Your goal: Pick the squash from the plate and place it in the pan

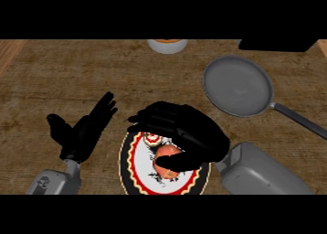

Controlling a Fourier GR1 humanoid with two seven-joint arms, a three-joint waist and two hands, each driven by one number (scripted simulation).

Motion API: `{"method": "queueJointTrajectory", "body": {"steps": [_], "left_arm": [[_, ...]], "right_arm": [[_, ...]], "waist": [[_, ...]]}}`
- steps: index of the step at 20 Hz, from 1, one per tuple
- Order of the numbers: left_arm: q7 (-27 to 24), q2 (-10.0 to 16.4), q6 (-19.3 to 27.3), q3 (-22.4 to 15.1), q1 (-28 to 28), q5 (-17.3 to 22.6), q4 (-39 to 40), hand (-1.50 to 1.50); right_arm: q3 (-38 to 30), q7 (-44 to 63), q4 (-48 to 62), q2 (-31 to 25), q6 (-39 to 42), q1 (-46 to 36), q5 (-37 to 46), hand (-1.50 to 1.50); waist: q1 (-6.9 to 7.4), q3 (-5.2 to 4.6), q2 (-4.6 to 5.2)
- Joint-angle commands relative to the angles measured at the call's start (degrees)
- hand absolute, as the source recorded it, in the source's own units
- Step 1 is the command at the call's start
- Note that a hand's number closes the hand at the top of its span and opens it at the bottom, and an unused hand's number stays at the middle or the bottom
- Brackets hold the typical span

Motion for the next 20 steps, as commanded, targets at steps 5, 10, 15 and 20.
{"method": "queueJointTrajectory", "body": {"steps": [5,10,15,20], "left_arm": [[0.4,0.2,-0.4,0.0,1.8,0.2,-0.3,0.00],[1.0,-0.2,-0.2,1.0,0.6,1.0,0.1,0.00],[1.2,-0.8,0.9,-0.1,2.9,0.3,-2.7,0.00],[1.9,-0.7,0.6,0.0,3.0,0.2,-4.1,0.00]], "right_arm": [[15.6,18.4,5.6,1.0,15.0,-12.2,18.0,-1.50],[23.6,32.9,4.9,4.7,31.0,-17.7,24.3,-1.50],[28.6,46.6,7.6,13.6,47.7,-17.4,24.2,-1.50],[31.3,59.1,6.1,17.6,58.0,-13.4,20.1,-1.50]], "waist": [[-1.28,-0.24,-1.13],[-3.10,-0.23,-1.54],[-3.03,-0.07,-1.27],[-2.14,0.07,-0.62]]}}
